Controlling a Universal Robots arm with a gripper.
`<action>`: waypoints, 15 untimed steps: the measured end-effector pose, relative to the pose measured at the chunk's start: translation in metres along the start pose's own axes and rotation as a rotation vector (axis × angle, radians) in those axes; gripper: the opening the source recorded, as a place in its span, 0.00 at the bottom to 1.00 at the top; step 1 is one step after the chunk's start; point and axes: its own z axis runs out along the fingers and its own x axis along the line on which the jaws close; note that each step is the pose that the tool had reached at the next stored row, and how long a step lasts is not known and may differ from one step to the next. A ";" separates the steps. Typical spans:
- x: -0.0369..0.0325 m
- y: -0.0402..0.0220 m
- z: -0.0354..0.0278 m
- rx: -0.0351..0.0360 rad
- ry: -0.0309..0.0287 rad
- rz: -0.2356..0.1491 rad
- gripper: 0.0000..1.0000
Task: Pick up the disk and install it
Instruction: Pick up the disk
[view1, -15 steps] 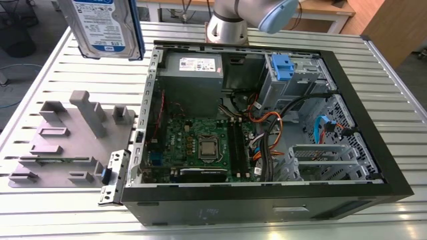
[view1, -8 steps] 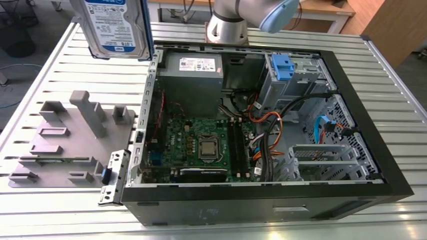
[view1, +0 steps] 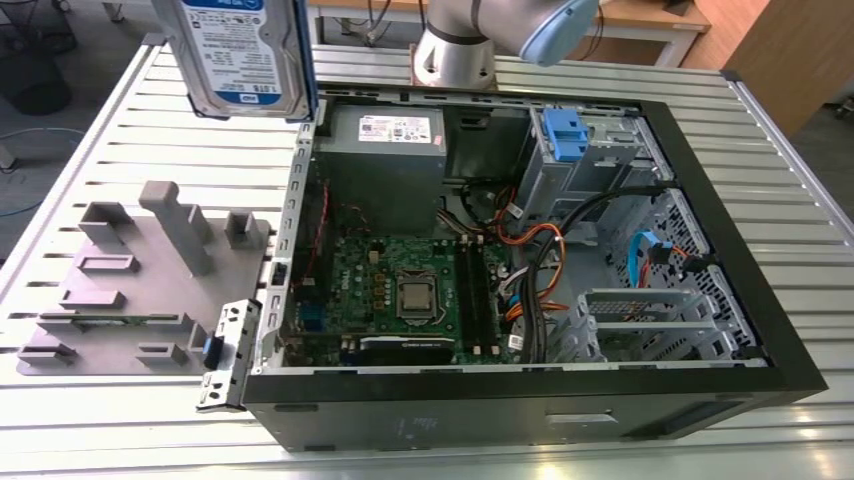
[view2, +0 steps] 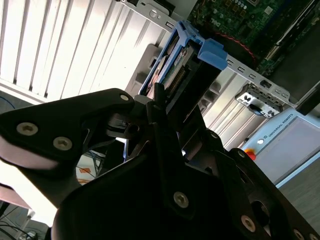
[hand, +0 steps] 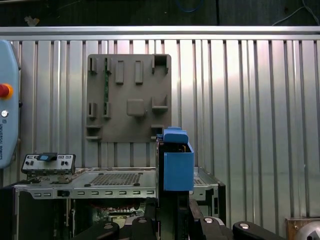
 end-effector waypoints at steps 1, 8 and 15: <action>0.0000 -0.0004 0.0000 0.0000 0.0001 0.000 0.35; -0.0002 -0.0072 -0.0002 0.0000 0.0000 0.000 0.35; -0.0006 -0.0184 -0.0006 0.0000 0.0001 0.000 0.35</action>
